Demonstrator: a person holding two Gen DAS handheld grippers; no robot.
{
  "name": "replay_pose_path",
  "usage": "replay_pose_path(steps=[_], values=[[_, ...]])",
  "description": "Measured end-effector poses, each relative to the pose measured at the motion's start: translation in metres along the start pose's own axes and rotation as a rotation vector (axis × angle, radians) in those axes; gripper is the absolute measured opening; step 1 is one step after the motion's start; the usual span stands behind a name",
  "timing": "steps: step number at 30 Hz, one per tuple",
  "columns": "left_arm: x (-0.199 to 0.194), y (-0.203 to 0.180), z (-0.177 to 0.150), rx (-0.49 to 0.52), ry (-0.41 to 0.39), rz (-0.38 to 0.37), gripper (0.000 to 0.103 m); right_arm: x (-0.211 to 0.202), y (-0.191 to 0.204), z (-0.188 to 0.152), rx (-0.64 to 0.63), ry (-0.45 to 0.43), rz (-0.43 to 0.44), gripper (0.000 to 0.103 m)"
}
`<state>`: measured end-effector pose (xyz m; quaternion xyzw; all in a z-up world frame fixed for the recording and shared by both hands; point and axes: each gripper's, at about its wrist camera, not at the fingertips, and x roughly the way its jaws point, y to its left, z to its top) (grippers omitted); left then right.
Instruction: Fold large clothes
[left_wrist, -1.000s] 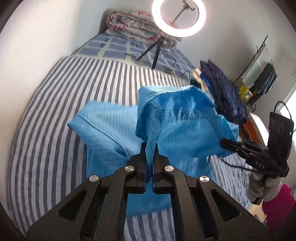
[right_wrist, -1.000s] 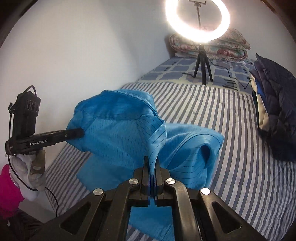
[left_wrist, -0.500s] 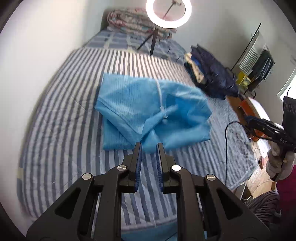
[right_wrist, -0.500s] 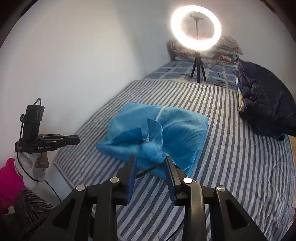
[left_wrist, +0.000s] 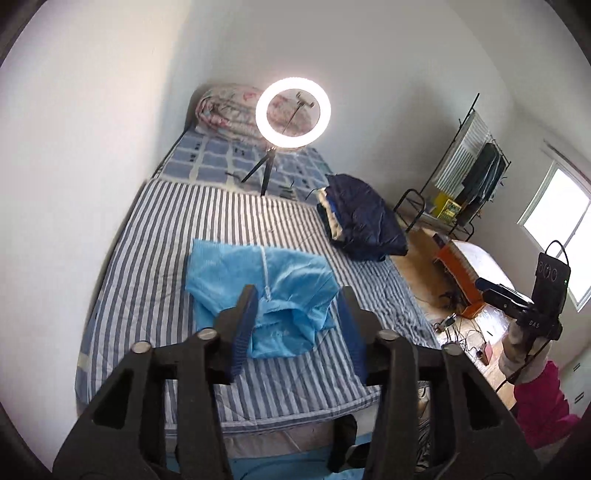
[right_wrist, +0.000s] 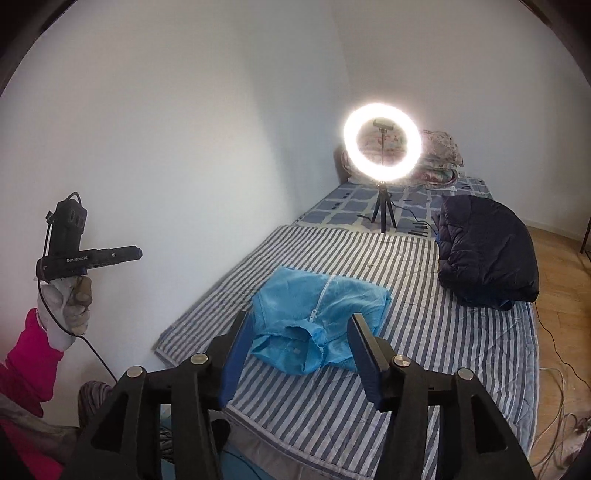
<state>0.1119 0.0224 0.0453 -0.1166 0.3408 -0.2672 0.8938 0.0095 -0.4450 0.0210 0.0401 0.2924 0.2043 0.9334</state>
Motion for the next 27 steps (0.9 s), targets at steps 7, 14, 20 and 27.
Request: replay_pose_path(steps=[7, 14, 20, 27], values=[[0.062, 0.005, -0.033, -0.053, 0.117, -0.024, 0.058, 0.022, -0.021, -0.012, 0.080, -0.004, 0.006, 0.071], [0.177, 0.048, -0.103, -0.263, 0.314, -0.012, 0.058, 0.109, -0.064, -0.051, 0.198, 0.097, -0.024, 0.071], [0.246, 0.084, -0.148, -0.544, 0.402, -0.052, 0.058, 0.178, -0.120, -0.068, 0.371, 0.146, 0.028, 0.071], [0.284, 0.086, -0.161, -0.668, 0.390, -0.072, 0.058, 0.248, -0.179, -0.075, 0.586, 0.167, 0.095, 0.070]])
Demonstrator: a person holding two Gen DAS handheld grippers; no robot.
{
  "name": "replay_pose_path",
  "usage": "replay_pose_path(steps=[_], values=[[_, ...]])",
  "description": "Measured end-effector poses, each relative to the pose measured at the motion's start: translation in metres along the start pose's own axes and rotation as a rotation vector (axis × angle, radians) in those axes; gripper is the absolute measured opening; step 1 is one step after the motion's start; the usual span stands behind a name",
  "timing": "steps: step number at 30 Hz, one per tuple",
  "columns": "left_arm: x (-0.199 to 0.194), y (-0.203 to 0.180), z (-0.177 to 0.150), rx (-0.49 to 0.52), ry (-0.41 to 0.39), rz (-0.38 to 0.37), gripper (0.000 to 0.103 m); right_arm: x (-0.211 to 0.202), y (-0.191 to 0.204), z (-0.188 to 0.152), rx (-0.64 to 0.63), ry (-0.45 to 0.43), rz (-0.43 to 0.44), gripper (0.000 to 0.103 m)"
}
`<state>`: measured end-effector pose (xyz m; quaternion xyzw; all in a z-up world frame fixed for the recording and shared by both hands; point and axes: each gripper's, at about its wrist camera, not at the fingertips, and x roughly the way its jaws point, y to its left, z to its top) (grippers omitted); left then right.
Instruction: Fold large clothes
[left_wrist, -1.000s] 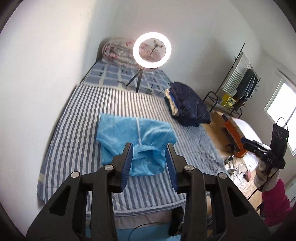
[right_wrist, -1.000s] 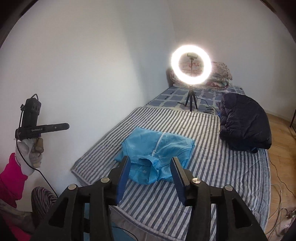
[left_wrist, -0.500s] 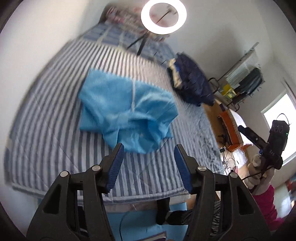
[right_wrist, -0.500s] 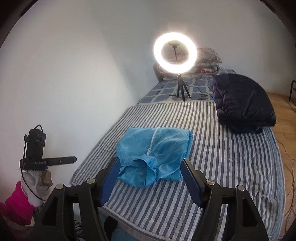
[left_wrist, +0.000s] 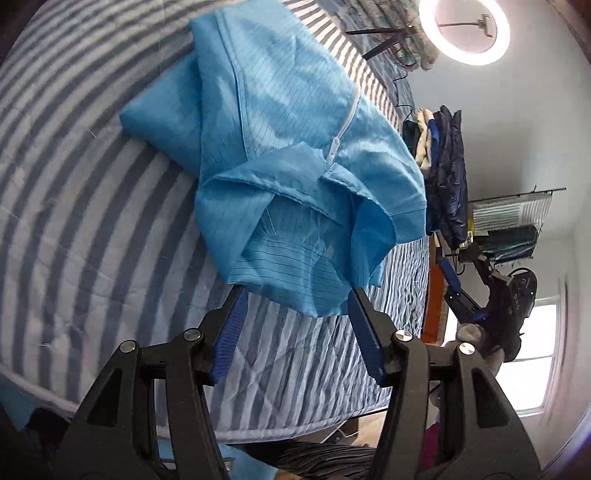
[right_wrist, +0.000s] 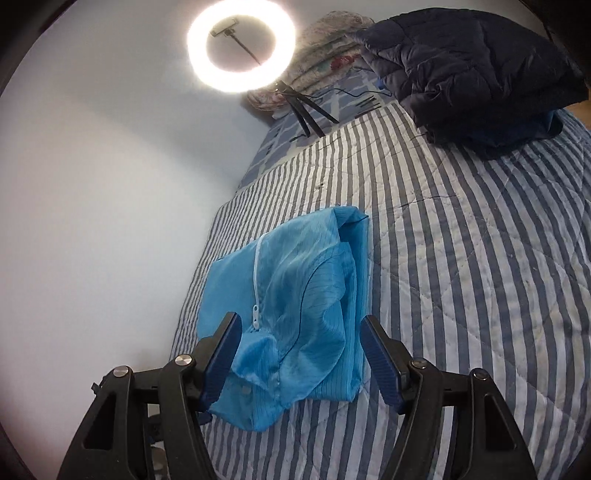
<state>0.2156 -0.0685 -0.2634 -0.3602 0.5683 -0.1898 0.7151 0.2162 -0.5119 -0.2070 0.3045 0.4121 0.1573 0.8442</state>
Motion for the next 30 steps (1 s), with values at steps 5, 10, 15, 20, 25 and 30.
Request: replay_pose_path(steps=[5, 10, 15, 20, 25, 30], values=[[0.015, 0.001, -0.002, -0.031, 0.001, 0.014, 0.058, 0.030, -0.010, 0.009, 0.014, 0.035, -0.016, 0.070], [0.006, 0.021, -0.014, -0.139, -0.038, -0.023, 0.058, 0.052, -0.022, 0.011, 0.070, 0.069, 0.001, 0.065], [0.010, 0.029, -0.005, -0.191, -0.060, -0.050, 0.058, 0.064, -0.027, 0.010, 0.078, 0.092, 0.004, 0.062], [0.028, 0.027, -0.001, -0.176, -0.020, -0.053, 0.004, 0.071, -0.024, 0.013, 0.072, 0.094, 0.009, 0.062], [0.009, 0.026, -0.007, -0.133, -0.042, -0.061, 0.000, 0.071, -0.030, 0.023, 0.091, 0.090, 0.042, 0.063], [-0.017, 0.023, -0.013, -0.077, -0.077, -0.055, 0.000, 0.079, -0.051, 0.038, 0.191, 0.093, 0.156, 0.065]])
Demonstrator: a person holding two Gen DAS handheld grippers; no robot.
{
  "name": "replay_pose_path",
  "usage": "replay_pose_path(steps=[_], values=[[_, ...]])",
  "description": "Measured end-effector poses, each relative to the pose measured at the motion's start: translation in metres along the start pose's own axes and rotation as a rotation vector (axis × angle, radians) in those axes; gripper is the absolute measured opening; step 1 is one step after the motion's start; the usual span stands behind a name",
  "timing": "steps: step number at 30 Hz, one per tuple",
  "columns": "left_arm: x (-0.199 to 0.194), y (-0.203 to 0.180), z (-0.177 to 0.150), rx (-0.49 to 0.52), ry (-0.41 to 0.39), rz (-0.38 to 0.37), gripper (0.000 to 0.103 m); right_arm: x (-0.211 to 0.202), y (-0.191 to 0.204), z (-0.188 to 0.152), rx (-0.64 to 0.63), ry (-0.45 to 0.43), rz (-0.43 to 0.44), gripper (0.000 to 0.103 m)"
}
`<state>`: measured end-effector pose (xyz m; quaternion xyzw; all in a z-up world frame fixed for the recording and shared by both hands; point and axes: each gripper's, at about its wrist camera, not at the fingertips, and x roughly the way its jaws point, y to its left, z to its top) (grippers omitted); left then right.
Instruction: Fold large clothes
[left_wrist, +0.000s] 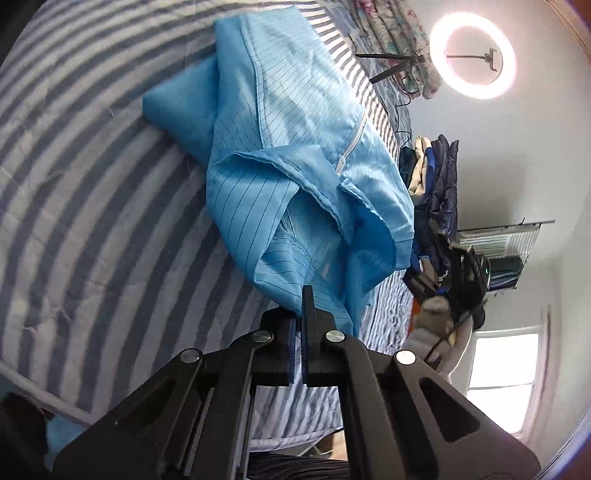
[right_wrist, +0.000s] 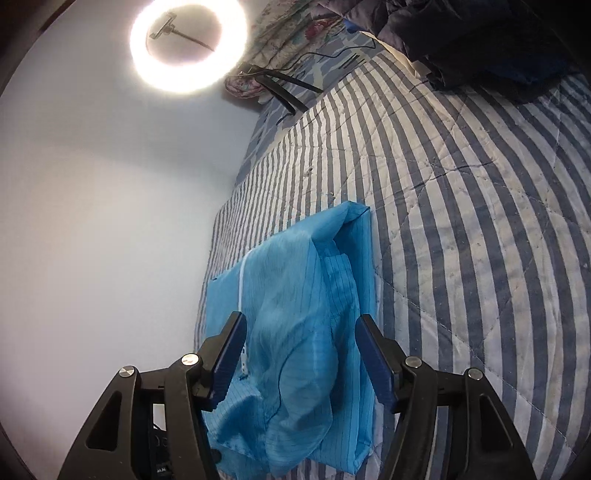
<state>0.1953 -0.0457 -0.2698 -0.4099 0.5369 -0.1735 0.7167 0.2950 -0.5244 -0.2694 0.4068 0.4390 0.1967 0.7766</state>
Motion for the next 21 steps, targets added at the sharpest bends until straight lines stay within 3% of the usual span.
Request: replay_pose_path(steps=[6, 10, 12, 13, 16, 19, 21], values=[[0.014, 0.001, -0.001, 0.001, 0.034, 0.047, 0.000, 0.043, -0.001, 0.018, -0.017, 0.085, 0.019, 0.064], [0.019, -0.002, -0.002, 0.029, 0.034, 0.073, 0.000, 0.060, -0.014, 0.037, 0.059, 0.062, 0.088, 0.061], [0.021, -0.001, -0.003, 0.033, 0.037, 0.084, 0.000, 0.064, -0.019, 0.049, 0.088, 0.028, 0.112, 0.044], [0.023, 0.000, -0.003, 0.039, 0.041, 0.092, 0.000, 0.062, -0.019, 0.052, 0.083, 0.018, 0.117, 0.021], [0.029, 0.002, -0.006, 0.062, 0.050, 0.126, 0.000, 0.057, 0.001, 0.064, -0.085, -0.052, 0.035, 0.005], [0.039, 0.004, -0.007, 0.064, 0.069, 0.156, 0.000, 0.072, 0.000, 0.066, -0.164, -0.029, -0.133, 0.006], [0.041, 0.001, -0.010, 0.091, 0.068, 0.177, 0.000, 0.075, -0.002, 0.066, -0.178, -0.007, -0.205, 0.019]])
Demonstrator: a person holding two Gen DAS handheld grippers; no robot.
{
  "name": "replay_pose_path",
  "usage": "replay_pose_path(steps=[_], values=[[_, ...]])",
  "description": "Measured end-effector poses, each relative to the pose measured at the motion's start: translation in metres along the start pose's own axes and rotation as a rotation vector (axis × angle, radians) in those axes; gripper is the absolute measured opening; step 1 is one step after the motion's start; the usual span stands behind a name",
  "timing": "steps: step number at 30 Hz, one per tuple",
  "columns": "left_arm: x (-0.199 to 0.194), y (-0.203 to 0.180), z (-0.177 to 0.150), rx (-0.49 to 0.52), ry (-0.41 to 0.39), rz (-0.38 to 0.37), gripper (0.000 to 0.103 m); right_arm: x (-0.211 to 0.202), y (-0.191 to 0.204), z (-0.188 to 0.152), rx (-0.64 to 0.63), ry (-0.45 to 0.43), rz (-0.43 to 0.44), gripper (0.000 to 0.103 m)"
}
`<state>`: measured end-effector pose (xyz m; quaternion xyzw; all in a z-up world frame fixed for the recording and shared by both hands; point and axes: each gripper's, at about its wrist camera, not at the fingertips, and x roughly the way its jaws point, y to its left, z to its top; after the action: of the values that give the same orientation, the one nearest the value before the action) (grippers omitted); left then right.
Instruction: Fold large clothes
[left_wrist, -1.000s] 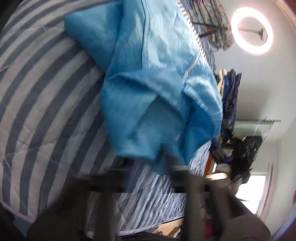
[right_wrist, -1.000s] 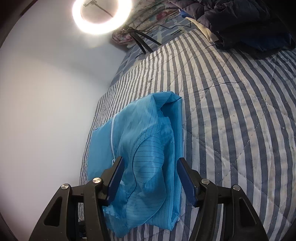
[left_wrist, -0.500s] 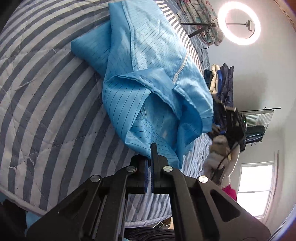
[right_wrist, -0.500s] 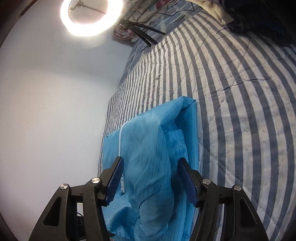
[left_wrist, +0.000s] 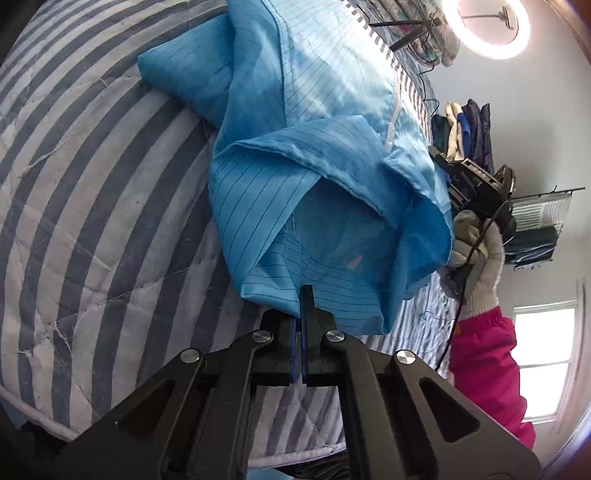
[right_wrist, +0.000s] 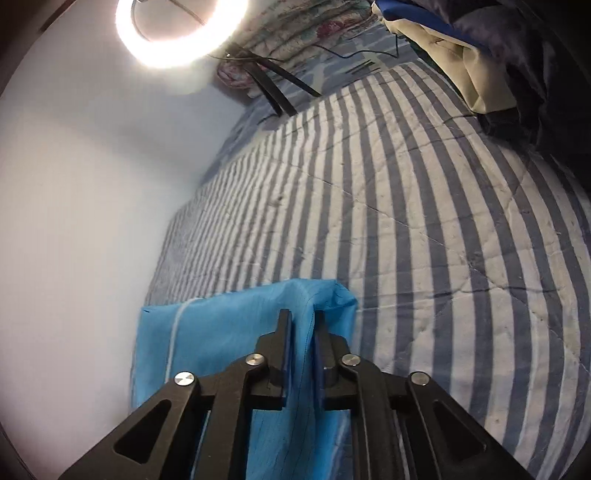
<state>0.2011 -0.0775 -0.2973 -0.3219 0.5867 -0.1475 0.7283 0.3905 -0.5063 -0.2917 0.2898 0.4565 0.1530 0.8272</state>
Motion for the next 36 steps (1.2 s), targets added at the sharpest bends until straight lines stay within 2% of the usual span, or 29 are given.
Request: replay_pose_path(steps=[1, 2, 5, 10, 12, 15, 18, 19, 23, 25, 26, 27, 30, 33, 36], values=[[-0.001, -0.003, -0.001, 0.024, -0.003, 0.011, 0.000, -0.006, 0.001, -0.001, -0.003, -0.010, -0.025, 0.027], [-0.003, -0.005, -0.003, 0.043, 0.001, 0.027, 0.000, -0.015, 0.002, -0.002, -0.012, -0.022, -0.035, 0.029], [-0.010, -0.010, -0.007, 0.074, 0.007, 0.052, 0.002, -0.051, 0.015, -0.010, -0.101, -0.057, -0.111, 0.030], [-0.045, -0.030, -0.020, 0.174, 0.028, 0.060, 0.002, -0.094, 0.056, -0.031, -0.278, -0.086, -0.110, 0.031], [-0.069, -0.044, -0.020, 0.243, -0.012, 0.072, 0.002, -0.096, 0.070, -0.039, -0.333, -0.094, -0.116, 0.031], [-0.090, -0.058, 0.002, 0.282, -0.075, 0.102, 0.002, -0.087, 0.081, -0.048, -0.378, -0.099, -0.115, 0.031], [-0.101, -0.072, 0.046, 0.353, -0.201, 0.180, 0.002, -0.073, 0.088, -0.055, -0.403, -0.098, -0.127, 0.033], [-0.100, -0.077, 0.065, 0.379, -0.248, 0.208, 0.002, -0.070, 0.089, -0.060, -0.408, -0.093, -0.137, 0.033], [-0.067, -0.086, 0.129, 0.468, -0.318, 0.278, 0.002, -0.052, 0.084, -0.068, -0.397, -0.062, -0.157, 0.033], [-0.047, -0.080, 0.147, 0.483, -0.317, 0.326, 0.002, -0.048, 0.080, -0.073, -0.390, -0.045, -0.171, 0.033], [-0.032, -0.073, 0.157, 0.486, -0.288, 0.345, 0.002, -0.045, 0.077, -0.076, -0.387, -0.035, -0.182, 0.033], [-0.023, -0.067, 0.161, 0.480, -0.264, 0.355, 0.002, -0.041, 0.073, -0.079, -0.381, -0.022, -0.190, 0.033], [0.017, -0.035, 0.168, 0.464, -0.185, 0.453, 0.002, -0.034, 0.063, -0.097, -0.409, 0.015, -0.235, 0.031], [0.015, -0.019, 0.166, 0.502, -0.217, 0.397, 0.004, -0.026, 0.059, -0.120, -0.512, 0.059, -0.305, 0.030], [0.002, -0.021, 0.165, 0.465, -0.223, 0.393, 0.004, -0.037, 0.066, -0.125, -0.543, 0.067, -0.331, 0.030]])
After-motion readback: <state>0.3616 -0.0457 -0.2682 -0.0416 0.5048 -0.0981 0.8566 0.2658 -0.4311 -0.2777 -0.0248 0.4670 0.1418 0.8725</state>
